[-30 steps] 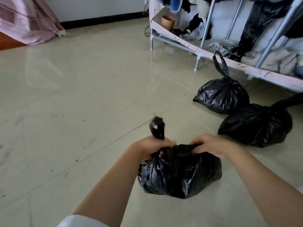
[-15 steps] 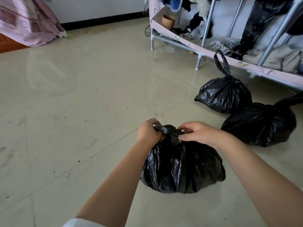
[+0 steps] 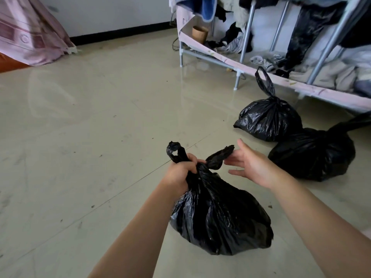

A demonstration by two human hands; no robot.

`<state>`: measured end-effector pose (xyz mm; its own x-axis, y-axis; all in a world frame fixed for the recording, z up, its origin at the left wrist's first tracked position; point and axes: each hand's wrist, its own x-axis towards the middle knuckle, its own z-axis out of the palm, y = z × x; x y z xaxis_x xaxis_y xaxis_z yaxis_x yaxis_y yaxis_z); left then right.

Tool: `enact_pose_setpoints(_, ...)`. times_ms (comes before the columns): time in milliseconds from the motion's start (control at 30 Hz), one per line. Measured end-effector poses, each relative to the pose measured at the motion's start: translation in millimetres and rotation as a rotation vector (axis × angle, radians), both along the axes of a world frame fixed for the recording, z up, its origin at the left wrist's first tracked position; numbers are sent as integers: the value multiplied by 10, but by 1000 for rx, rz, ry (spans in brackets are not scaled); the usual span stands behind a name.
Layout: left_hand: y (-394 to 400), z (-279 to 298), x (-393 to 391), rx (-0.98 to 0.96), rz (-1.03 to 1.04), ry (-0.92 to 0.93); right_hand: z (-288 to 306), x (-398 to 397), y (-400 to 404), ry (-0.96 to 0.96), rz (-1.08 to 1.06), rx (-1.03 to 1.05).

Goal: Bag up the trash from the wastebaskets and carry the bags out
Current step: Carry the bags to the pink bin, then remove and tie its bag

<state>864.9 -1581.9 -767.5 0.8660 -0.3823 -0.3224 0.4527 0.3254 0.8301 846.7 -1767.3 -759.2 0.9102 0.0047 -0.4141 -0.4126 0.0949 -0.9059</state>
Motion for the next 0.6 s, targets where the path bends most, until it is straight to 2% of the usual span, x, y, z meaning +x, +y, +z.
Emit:
enact_pose_setpoints(100, -54, 2, -40, -4, -105, -36, 30, 15, 100, 16, -168, 156)
enact_pose_setpoints(200, -91, 16, -67, -137, -146, -11, 116, 65, 167, -40, -443, 559)
enact_pose_setpoints(267, -102, 26, -61, -308, -26, 40, 210, 104, 133, -116, -560, 757)
enact_pose_setpoints(333, -102, 48, -67, -493, 122, 66, 289, 118, 100, -142, -574, 764)
enact_pose_setpoints(400, -62, 47, -68, -649, 236, 126, 287, 105, 66, -155, -491, 617)
enact_pose_setpoints(467, 39, -7, -60, -631, 258, 172, 193, 68, -28, -187, -386, 354)
enact_pose_setpoints(500, 103, -49, -59, -519, 234, 167, 114, 34, -107, -224, -327, 135)
enact_pose_setpoints(533, 167, -108, -66, -327, 206, 136, 28, -18, -196, -256, -260, -145)
enact_pose_setpoints(600, 278, -260, -104, 276, 143, -20, -171, -155, -381, -281, -181, -640)
